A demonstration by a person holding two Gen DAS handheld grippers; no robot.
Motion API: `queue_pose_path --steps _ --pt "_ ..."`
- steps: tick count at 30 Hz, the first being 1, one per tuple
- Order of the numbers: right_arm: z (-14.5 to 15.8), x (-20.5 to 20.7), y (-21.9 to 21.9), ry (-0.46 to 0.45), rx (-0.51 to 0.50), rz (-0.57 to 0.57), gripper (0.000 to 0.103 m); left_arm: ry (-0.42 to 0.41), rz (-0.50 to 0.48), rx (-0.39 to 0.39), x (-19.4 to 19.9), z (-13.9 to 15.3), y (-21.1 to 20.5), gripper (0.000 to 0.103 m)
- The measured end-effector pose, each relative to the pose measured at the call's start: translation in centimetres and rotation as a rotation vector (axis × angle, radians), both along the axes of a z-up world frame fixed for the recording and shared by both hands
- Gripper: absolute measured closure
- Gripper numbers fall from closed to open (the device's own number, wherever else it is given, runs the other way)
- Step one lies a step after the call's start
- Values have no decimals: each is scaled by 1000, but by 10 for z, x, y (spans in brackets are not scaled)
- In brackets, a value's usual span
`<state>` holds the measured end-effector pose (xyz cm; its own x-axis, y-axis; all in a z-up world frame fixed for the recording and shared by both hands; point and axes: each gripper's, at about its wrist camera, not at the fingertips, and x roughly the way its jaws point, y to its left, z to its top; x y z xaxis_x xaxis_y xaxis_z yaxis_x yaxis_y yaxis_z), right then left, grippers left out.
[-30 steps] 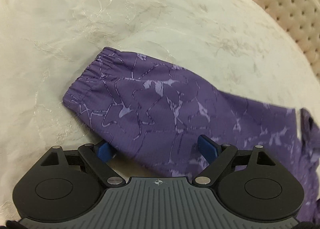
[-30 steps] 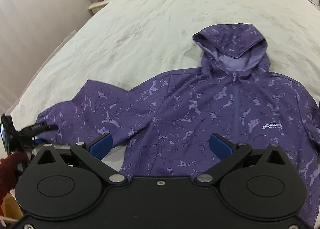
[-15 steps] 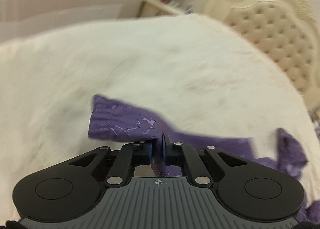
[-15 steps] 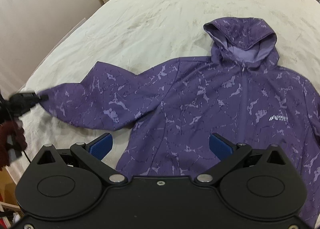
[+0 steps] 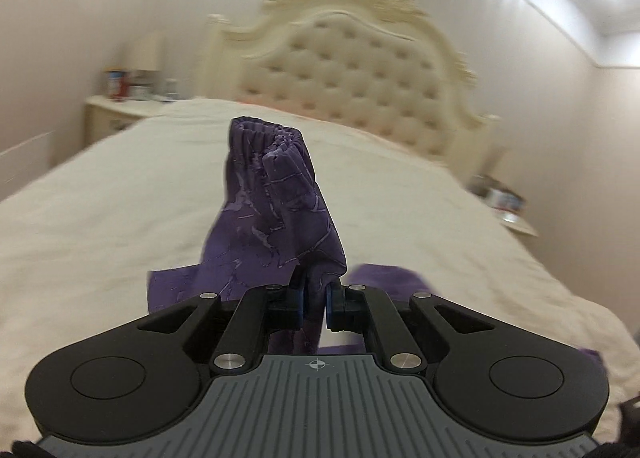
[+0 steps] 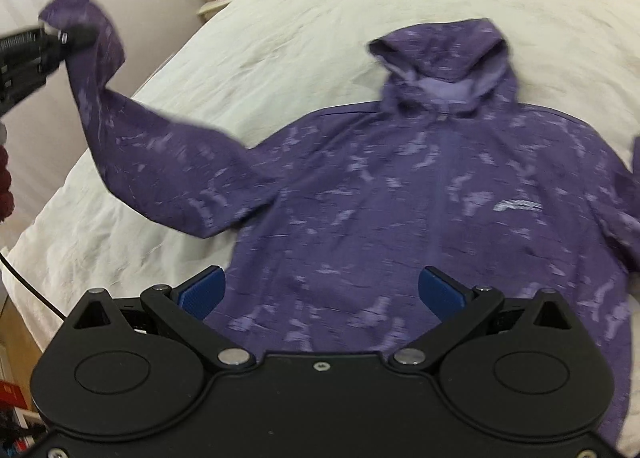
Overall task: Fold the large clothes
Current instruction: 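Grasp the purple jacket's sleeve cuff with the left gripper and lift it, then lay the held sleeve across the jacket body and open the left gripper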
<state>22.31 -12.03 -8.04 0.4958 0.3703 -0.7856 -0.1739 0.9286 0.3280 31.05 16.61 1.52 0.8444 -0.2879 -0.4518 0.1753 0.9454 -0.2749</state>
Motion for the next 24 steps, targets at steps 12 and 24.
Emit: queue_pose_path --steps 12,24 --pt "-16 -15 -96 35 8 -157 1 145 -259 -43 67 -75 -142 94" --pt "-38 -14 -131 90 -16 -217 1 204 -379 -56 66 -88 -190 56"
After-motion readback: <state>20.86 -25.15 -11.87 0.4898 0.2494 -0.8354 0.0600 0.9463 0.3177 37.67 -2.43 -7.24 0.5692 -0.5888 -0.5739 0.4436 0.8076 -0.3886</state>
